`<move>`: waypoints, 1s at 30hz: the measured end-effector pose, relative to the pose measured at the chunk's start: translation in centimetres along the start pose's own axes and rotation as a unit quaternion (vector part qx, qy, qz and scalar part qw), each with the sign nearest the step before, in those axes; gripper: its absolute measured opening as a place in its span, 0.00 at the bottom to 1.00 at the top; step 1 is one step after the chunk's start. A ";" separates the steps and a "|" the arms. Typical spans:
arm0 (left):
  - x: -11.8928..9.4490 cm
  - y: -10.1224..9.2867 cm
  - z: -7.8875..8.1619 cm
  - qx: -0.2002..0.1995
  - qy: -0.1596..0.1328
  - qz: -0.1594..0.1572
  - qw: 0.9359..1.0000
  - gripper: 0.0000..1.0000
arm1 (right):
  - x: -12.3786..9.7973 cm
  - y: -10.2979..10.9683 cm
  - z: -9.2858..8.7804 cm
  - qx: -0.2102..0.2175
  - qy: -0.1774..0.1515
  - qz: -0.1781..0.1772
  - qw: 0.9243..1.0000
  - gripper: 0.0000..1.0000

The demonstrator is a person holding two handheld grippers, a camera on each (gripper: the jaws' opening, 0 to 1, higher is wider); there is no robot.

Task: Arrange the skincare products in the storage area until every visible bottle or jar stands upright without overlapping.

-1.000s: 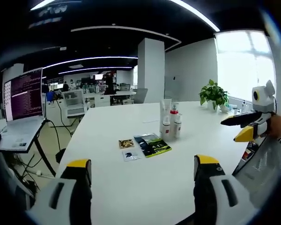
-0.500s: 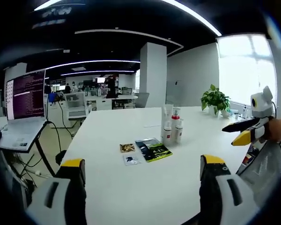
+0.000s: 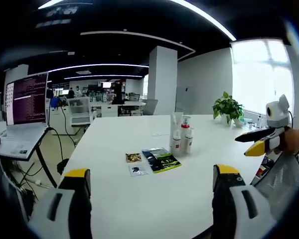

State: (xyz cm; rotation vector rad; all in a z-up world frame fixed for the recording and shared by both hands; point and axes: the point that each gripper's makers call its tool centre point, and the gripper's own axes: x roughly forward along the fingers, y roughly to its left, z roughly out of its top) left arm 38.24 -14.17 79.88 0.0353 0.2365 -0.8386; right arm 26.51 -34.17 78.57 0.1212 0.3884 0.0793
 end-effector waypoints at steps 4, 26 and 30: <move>0.0 0.1 0.0 0.000 -0.001 0.003 1.000 0.99 | -0.1 0.3 0.1 -0.006 -0.003 0.001 1.000 0.99; -0.1 0.6 -0.3 0.003 0.007 0.010 1.000 0.95 | 0.1 0.6 -0.1 -0.012 0.004 0.006 1.000 0.97; -0.1 0.7 -0.4 0.003 0.010 0.012 1.000 0.94 | 0.0 1.0 0.0 -0.010 0.002 0.010 1.000 0.96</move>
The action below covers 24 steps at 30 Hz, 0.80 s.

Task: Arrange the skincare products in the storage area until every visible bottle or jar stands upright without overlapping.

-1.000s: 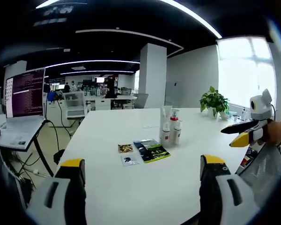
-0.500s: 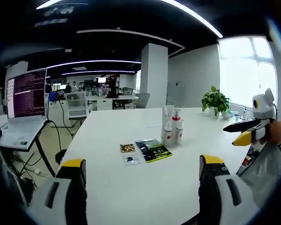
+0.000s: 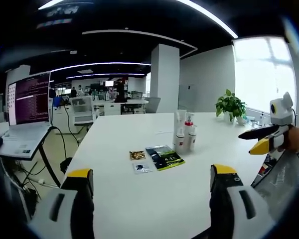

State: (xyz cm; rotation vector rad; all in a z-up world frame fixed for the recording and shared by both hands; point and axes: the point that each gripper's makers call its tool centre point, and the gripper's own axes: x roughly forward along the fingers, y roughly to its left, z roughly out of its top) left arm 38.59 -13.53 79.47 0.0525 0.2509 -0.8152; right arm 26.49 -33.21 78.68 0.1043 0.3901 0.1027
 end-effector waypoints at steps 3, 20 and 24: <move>0.0 -0.1 -0.1 0.001 0.004 -0.001 1.000 0.94 | 0.0 0.0 0.0 0.000 -0.001 0.001 1.000 0.96; 0.2 -0.3 -0.7 0.001 0.019 -0.007 1.000 0.93 | -0.4 -1.1 1.1 0.022 -0.028 -0.009 0.999 0.96; 0.3 -0.4 -1.0 0.004 0.025 -0.011 1.000 0.92 | -0.4 -1.4 1.4 0.031 -0.034 -0.013 0.999 0.96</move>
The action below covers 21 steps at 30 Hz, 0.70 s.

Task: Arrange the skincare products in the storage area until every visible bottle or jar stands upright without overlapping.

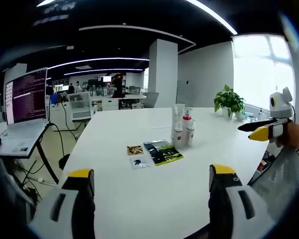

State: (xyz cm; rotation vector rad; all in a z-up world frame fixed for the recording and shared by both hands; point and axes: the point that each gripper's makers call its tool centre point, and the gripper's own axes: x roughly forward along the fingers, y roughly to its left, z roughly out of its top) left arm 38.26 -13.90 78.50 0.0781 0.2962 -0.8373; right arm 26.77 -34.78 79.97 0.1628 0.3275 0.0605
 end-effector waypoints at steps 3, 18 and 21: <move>0.0 0.1 0.0 -0.002 0.001 0.003 1.000 0.91 | 0.0 0.2 0.0 -0.001 0.000 0.004 1.000 0.96; 0.0 0.1 0.1 -0.005 -0.001 0.005 1.000 0.91 | 0.3 0.6 -0.7 -0.012 0.016 0.014 1.000 0.94; 0.0 0.0 -0.1 0.000 0.005 0.002 1.000 0.91 | -0.1 0.3 -0.2 -0.006 0.002 0.012 1.000 0.94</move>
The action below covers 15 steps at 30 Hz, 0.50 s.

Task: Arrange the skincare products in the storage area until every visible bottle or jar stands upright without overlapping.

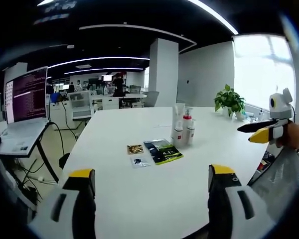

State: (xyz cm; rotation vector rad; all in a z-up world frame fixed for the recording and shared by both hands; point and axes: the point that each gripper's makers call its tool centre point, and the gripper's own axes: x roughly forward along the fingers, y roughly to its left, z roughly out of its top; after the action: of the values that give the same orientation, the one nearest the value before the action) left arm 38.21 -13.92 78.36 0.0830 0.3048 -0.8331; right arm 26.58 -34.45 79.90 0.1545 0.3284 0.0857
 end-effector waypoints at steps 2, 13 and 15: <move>-0.2 0.3 0.5 -0.004 -0.012 0.007 1.000 0.90 | -0.1 -0.1 -0.2 -0.003 0.002 -0.003 1.000 0.94; 0.2 0.1 -0.7 0.003 0.016 0.004 1.000 0.89 | 0.3 -0.2 0.1 0.002 -0.002 -0.003 1.000 0.93; 0.0 -0.1 -0.5 0.011 0.012 0.001 1.000 0.87 | 0.0 -0.2 0.1 0.000 -0.004 -0.004 1.000 0.92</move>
State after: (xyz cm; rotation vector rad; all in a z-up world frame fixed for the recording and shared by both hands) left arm 38.08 -13.89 77.88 0.1135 0.3183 -0.8335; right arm 26.57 -34.62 79.98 0.1533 0.3212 0.0768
